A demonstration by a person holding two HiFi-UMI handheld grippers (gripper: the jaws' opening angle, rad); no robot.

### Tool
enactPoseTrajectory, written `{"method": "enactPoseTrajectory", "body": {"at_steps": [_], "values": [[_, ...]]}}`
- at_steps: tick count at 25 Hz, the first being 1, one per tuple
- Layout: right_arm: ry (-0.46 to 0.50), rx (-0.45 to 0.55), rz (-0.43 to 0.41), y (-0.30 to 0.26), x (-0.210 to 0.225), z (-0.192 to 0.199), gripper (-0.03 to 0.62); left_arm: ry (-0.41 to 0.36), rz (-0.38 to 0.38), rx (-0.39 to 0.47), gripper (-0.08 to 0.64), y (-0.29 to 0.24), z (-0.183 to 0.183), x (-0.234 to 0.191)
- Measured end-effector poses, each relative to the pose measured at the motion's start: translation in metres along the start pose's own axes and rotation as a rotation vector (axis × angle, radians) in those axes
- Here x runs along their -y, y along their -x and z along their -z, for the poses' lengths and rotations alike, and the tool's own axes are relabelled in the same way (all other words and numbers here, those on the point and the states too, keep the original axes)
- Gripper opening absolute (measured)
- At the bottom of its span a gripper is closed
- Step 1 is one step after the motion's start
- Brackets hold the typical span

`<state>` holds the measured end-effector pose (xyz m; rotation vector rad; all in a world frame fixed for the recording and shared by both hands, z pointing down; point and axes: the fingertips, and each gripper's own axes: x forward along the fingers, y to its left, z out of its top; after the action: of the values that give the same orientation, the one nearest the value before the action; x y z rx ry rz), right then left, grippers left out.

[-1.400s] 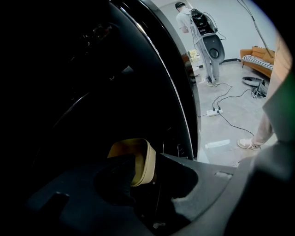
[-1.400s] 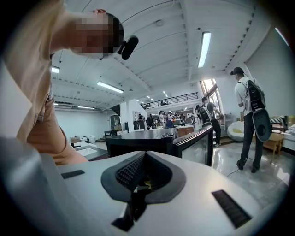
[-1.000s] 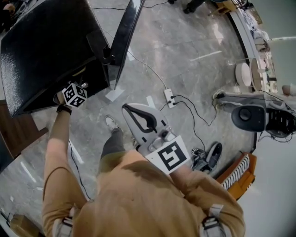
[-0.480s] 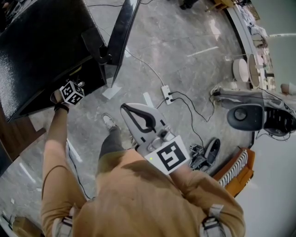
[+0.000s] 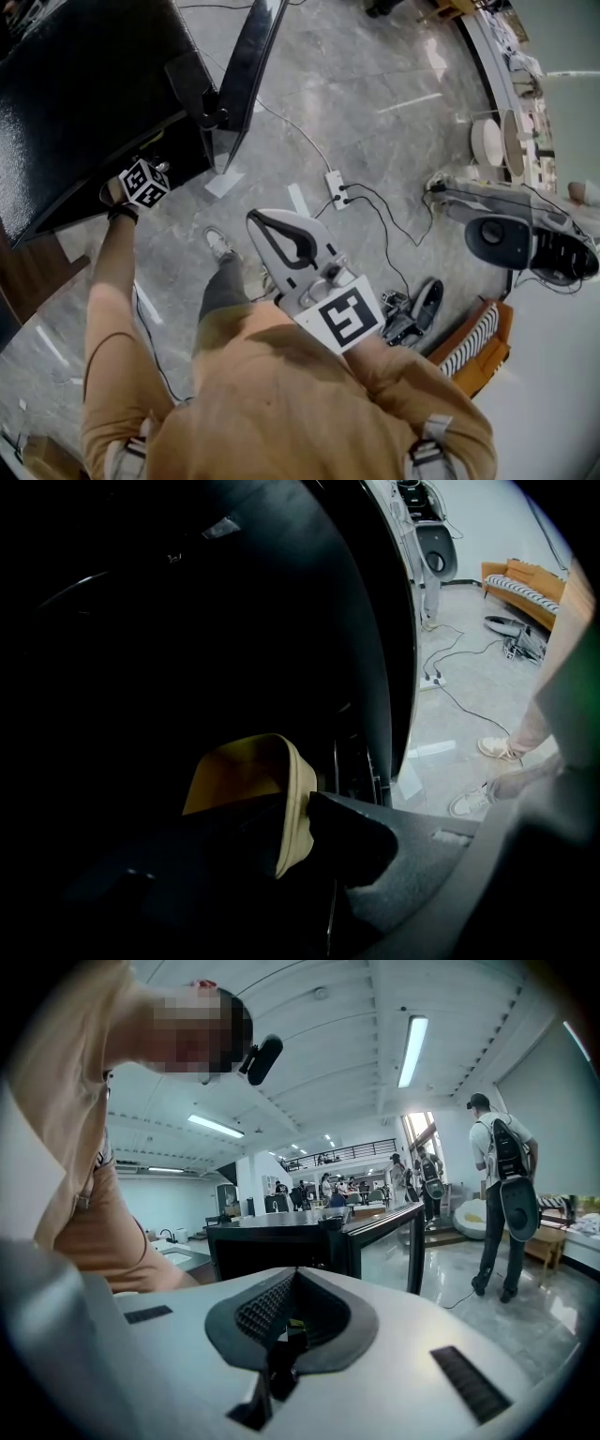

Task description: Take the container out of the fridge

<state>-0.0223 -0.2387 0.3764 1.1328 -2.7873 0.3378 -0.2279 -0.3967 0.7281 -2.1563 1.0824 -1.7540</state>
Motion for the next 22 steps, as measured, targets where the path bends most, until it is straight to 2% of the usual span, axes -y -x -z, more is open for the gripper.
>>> {"method": "enactPoseTrajectory", "body": {"at_steps": [8, 15, 22], "values": [[0.008, -0.004, -0.001, 0.006, -0.012, 0.007, 0.000, -0.018, 0.046, -0.023, 0.025, 0.004, 0.012, 0.012], [0.010, 0.007, -0.005, 0.008, 0.003, 0.004, 0.000, -0.003, 0.065, -0.037, 0.021, -0.003, 0.008, 0.017], [0.017, 0.034, -0.025, 0.032, -0.009, -0.003, 0.000, 0.035, 0.071, -0.016, 0.021, 0.029, -0.002, 0.028]]}}
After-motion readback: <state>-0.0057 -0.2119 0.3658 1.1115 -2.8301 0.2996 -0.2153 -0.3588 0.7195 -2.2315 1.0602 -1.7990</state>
